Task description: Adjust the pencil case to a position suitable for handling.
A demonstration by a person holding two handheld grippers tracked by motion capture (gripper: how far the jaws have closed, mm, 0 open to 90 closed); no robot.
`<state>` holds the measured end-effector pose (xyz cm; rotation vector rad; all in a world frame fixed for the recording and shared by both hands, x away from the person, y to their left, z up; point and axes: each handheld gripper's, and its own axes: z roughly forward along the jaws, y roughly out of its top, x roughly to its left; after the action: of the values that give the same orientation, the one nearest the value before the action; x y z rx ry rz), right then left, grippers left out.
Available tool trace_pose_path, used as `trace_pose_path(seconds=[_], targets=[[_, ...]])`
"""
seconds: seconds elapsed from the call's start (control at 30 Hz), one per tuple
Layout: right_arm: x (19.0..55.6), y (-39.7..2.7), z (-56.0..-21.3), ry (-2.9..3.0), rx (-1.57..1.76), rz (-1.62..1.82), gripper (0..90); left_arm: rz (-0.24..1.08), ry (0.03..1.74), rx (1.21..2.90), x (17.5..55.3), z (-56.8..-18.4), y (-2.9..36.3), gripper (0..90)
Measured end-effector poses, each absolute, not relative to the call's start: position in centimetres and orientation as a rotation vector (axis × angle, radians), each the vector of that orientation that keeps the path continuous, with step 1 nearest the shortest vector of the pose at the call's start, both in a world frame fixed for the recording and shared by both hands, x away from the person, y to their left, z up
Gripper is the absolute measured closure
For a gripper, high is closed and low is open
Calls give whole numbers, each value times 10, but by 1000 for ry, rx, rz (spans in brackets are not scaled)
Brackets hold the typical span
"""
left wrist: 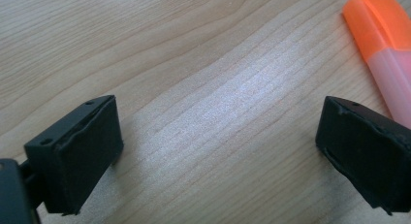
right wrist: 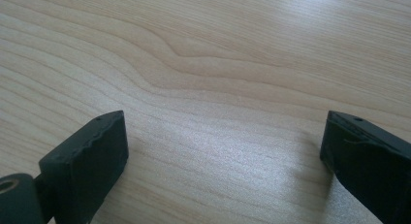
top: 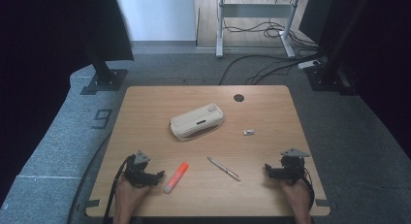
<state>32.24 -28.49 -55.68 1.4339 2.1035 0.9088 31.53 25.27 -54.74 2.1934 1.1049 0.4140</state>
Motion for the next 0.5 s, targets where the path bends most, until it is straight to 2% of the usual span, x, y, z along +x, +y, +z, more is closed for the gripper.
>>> trace_pose_path(seconds=[0.2, 0.5], targets=[[323, -284, -557, 2099, 1444, 902, 12, 403, 1081, 2200, 316, -547, 254, 42], [325, -280, -557, 2091, 1462, 892, 0, 401, 1095, 2207, 321, -548, 250, 0]])
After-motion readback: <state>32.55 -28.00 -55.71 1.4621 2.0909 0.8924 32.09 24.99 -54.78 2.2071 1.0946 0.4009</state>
